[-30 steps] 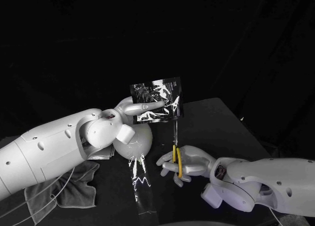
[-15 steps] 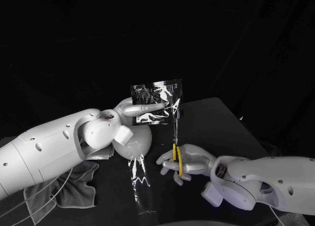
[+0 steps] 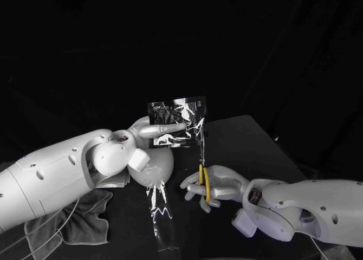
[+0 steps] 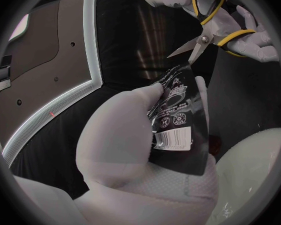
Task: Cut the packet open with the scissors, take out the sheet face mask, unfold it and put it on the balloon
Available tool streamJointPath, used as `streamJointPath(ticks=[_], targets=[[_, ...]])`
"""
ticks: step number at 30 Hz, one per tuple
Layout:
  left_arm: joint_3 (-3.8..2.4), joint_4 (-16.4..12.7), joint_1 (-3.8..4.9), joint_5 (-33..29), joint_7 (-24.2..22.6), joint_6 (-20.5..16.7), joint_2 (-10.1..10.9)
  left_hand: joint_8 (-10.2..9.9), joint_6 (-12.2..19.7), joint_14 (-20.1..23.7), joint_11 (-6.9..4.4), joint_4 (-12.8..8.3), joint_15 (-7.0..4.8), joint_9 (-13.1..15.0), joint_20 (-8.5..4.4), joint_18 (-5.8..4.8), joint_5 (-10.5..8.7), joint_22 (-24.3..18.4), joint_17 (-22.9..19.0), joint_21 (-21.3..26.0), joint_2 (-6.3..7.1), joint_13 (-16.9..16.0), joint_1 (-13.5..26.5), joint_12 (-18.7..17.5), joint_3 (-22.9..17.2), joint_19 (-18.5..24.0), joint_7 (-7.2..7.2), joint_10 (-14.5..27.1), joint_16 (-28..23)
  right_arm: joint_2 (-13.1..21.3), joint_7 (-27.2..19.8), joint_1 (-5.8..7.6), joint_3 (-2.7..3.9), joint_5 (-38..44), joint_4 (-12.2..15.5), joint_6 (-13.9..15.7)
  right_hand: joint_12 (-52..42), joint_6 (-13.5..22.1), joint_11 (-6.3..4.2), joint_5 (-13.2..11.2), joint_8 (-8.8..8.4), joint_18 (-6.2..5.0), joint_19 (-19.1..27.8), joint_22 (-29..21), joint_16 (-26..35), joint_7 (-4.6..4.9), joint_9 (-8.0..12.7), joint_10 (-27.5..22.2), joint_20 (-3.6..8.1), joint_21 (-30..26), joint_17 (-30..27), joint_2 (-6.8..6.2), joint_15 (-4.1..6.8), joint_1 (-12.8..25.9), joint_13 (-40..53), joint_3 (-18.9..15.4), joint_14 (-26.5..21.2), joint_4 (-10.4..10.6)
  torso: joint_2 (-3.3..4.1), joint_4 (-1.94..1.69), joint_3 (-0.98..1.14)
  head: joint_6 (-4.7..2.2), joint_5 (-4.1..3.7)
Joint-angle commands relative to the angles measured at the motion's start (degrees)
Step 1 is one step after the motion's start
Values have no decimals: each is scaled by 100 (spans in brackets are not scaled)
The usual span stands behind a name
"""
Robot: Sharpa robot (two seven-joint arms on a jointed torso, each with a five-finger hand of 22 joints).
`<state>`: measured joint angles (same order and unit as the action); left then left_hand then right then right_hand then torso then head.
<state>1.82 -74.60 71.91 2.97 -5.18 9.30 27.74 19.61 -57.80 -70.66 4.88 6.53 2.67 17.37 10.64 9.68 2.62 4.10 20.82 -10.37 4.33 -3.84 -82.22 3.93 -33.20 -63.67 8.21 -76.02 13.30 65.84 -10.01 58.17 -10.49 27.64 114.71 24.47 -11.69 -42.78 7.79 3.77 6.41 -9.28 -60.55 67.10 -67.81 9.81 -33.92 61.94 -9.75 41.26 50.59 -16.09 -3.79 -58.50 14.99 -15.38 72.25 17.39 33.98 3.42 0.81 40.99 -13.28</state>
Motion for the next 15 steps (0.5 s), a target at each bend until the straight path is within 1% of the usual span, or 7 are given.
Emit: streamJointPath(ticks=[1,4,11,15], targets=[[-9,-16,9,25,-17,105,-5,31,15,-25,-6,-30,-10,435,2,68,18,-8,11,18,-24,-3,19,17,-10,34,16,-42,30,11,-107,20,4,27,-10,-30,23,120,38,-21,37,-45,34,16,-2,300,-1,86,12,-12,-7,77,4,-3,-19,42,-42,-1,-1,-2,0,-13,-17],[-9,-14,9,26,-12,108,-2,31,15,-25,-6,-30,-10,435,2,68,18,-8,11,18,-24,-3,19,17,-10,34,16,-42,30,20,-117,32,5,12,-22,-17,30,118,37,-24,48,-47,38,15,-2,298,0,95,12,-16,-14,89,5,-5,-27,52,-45,-2,0,-2,4,-10,-19],[-9,-12,9,27,8,122,-1,40,18,-30,-6,-38,-12,446,-1,76,18,-4,20,10,-28,-3,26,17,-15,25,18,-48,33,17,-124,48,5,-9,-40,-9,51,115,32,-34,77,-47,32,23,-11,293,5,121,13,-3,-21,129,8,-15,-51,85,-44,-2,0,2,3,-18,-42],[-9,-14,8,29,19,135,-4,43,19,-31,-6,-40,-13,450,-2,78,18,-2,23,7,-29,-4,29,17,-16,21,18,-49,34,10,-123,51,6,-12,-43,-8,86,107,26,-47,129,-48,31,28,-24,286,13,160,15,2,-35,208,13,-37,-90,150,-46,-5,-4,3,5,-21,-44]])
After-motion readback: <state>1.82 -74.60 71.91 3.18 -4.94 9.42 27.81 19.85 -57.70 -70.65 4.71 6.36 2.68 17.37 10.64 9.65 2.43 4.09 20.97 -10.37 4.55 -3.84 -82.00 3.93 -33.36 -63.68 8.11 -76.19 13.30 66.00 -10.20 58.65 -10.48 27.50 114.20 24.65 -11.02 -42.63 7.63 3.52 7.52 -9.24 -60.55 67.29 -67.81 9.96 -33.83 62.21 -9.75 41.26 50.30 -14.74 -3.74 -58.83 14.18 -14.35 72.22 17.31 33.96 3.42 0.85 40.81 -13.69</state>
